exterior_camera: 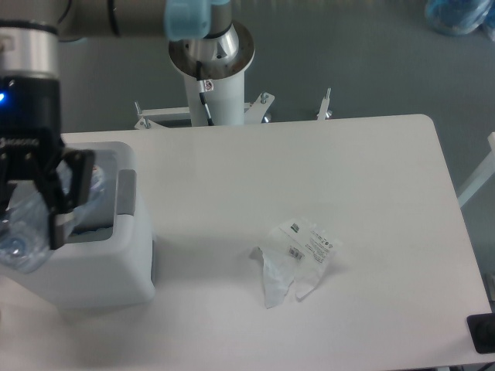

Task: Place the trash in the trash can
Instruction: 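Open the gripper to drop the bottle into the bin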

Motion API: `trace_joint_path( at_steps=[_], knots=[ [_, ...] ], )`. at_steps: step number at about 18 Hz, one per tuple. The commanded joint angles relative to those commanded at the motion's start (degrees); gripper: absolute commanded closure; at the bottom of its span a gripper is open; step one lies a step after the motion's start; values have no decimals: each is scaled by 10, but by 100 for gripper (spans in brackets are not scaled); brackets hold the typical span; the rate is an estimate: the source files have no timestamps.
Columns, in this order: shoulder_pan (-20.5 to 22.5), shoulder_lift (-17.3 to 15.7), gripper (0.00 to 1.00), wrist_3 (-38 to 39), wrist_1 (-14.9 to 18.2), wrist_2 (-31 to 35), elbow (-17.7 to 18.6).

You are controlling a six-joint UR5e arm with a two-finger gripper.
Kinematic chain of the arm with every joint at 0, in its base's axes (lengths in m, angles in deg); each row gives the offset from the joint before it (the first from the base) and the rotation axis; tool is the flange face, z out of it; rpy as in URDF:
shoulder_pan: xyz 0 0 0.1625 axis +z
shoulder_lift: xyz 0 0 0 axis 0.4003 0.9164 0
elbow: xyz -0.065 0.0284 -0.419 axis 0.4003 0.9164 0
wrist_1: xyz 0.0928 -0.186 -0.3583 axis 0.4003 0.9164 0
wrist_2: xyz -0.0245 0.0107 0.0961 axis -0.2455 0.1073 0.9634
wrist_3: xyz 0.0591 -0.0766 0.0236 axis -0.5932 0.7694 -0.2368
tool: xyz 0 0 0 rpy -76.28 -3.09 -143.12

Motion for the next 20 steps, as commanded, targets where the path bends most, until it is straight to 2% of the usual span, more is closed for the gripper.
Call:
trace_joint_path(
  at_steps=[5, 6, 8, 10, 11, 15, 17, 20],
  knots=[
    [-9, 1, 35, 2, 0, -1, 18],
    [-9, 0, 32, 1, 0, 0, 22],
    [-9, -1, 20, -3, 0, -1, 28],
    [-9, -4, 4, -4, 0, -1, 28],
    [-8, -6, 0, -4, 0, -1, 27],
    [-4, -22, 0, -5, 3, -3, 29],
    [3, -45, 0, -6, 4, 1, 40],
    [76, -78, 0, -5, 7, 5, 67]
  ],
)
